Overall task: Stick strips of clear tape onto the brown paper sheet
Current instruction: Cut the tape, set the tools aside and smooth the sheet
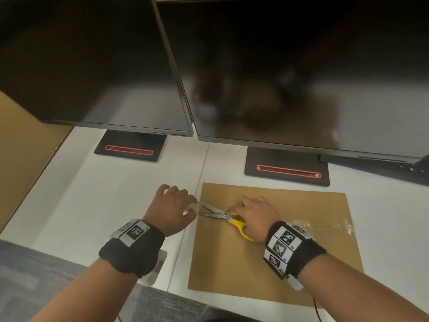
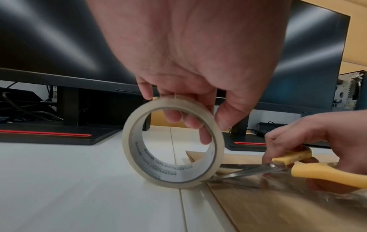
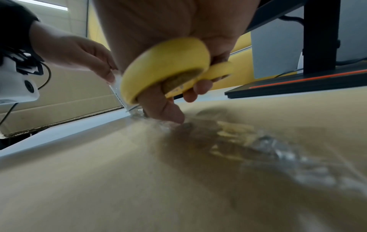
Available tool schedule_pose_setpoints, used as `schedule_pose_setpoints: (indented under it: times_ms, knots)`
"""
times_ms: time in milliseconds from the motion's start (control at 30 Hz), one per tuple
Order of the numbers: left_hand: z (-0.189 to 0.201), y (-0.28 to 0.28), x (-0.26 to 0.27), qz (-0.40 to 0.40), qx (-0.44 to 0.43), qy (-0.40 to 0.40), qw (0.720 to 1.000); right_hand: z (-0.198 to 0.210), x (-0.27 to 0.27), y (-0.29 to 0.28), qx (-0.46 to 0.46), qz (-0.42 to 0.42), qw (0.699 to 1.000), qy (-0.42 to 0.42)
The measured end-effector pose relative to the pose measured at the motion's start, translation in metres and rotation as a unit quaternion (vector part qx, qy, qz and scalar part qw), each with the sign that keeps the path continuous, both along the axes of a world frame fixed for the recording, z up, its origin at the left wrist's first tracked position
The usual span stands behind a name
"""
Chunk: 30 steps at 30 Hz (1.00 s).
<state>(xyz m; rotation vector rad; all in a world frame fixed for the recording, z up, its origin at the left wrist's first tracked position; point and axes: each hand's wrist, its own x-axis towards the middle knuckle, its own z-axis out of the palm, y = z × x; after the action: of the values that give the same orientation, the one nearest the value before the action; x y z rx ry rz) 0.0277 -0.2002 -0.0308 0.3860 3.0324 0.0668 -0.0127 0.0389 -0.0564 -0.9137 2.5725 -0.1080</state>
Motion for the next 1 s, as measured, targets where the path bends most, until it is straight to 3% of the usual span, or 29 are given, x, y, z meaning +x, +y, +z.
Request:
schedule_pose_setpoints:
  times_ms: [233,1000]
  knots:
    - [-0.005,0.005,0.007,-0.049,-0.044,0.016,0.998,-0.006,0.007,-0.001,0.006,-0.022,0.999,-0.025]
    - [-0.007,0.01,0.015,-0.045,-0.067,0.031,0.996,-0.019,0.006,-0.005,0.028,0.036,0.999,0.004]
